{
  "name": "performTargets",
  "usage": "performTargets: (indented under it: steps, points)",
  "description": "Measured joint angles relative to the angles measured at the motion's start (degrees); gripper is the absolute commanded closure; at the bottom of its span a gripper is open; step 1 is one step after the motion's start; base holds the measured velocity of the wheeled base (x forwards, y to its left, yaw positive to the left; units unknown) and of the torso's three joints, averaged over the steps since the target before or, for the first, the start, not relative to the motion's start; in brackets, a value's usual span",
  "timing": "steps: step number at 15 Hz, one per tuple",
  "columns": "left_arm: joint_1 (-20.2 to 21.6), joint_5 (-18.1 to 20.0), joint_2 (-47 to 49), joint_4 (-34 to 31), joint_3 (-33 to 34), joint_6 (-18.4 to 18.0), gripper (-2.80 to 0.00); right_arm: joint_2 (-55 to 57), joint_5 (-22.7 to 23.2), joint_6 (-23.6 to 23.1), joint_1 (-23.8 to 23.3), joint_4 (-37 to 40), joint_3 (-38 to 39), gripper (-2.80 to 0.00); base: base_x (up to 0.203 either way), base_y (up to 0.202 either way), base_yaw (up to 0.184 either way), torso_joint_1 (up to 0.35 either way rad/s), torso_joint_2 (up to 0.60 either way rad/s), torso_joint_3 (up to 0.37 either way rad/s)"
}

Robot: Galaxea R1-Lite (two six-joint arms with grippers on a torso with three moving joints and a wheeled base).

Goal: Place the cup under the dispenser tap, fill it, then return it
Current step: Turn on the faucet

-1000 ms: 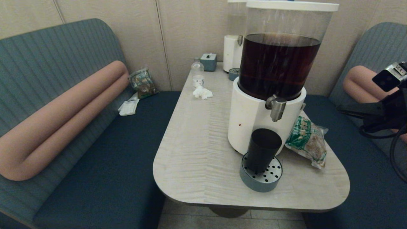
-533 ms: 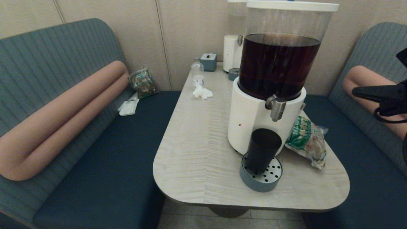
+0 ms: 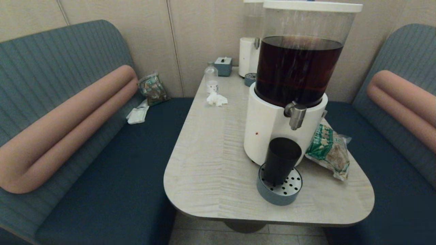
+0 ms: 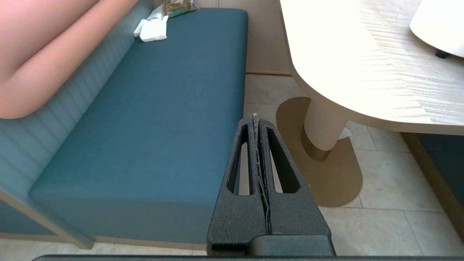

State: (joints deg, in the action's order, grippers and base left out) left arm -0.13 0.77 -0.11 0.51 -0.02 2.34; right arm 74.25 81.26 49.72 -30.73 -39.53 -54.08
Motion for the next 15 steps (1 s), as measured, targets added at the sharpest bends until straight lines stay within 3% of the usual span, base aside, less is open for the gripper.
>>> performTargets:
  steps: [5,13,15]
  points:
    - [0.0,0.0,0.0,0.0,0.0,0.0,0.0,-10.0,-0.3,0.0,-12.7,-0.3,0.5,0.0,0.0,0.0,0.0,0.0,0.0,0.0]
    - [0.0,0.0,0.0,0.0,0.0,0.0,0.0,-18.2,-0.7,-7.4,-15.1,-7.5,17.6,0.0,0.0,0.0,0.0,0.0,0.0,0.0]
    - [0.0,0.0,0.0,0.0,0.0,0.0,0.0,-21.9,-3.9,-12.1,-16.9,-6.1,21.2,0.0,0.0,0.0,0.0,0.0,0.0,0.0]
